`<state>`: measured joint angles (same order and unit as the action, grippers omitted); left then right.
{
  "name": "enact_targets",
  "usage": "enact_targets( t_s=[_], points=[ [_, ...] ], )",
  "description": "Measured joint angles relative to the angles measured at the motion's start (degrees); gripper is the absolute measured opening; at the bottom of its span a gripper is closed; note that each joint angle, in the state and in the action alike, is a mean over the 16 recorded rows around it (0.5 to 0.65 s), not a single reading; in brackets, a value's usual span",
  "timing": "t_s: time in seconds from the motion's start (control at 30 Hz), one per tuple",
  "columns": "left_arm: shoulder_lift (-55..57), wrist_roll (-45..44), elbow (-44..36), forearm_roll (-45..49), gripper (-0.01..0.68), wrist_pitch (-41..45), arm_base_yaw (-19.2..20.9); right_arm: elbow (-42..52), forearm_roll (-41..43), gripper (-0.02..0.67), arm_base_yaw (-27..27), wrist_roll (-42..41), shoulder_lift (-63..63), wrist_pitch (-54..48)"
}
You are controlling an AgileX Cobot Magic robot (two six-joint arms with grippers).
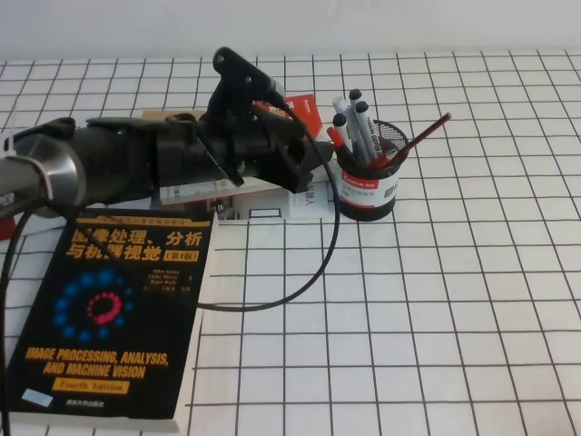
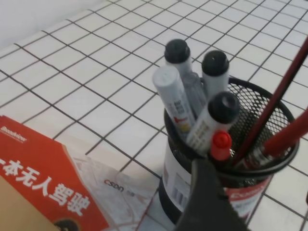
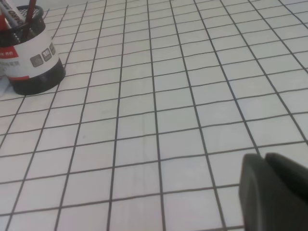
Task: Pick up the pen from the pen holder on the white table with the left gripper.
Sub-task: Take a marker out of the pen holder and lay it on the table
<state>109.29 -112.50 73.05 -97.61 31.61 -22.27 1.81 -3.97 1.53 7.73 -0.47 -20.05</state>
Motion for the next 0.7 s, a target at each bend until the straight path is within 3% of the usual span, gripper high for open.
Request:
enact_targets(
  t_s=[0.47,0.7],
  points=[
    [7.24,0.59,9.16,0.01,0.375,1.17,-0.03,0.0,0.0,-0.016,0.0,0.0,0.0,0.0],
    [8.42,0.87,10.11,0.05,0.331,1.79,-0.4,0.0,0.0,-0.016,0.0,0.0,0.0,0.0]
  ],
)
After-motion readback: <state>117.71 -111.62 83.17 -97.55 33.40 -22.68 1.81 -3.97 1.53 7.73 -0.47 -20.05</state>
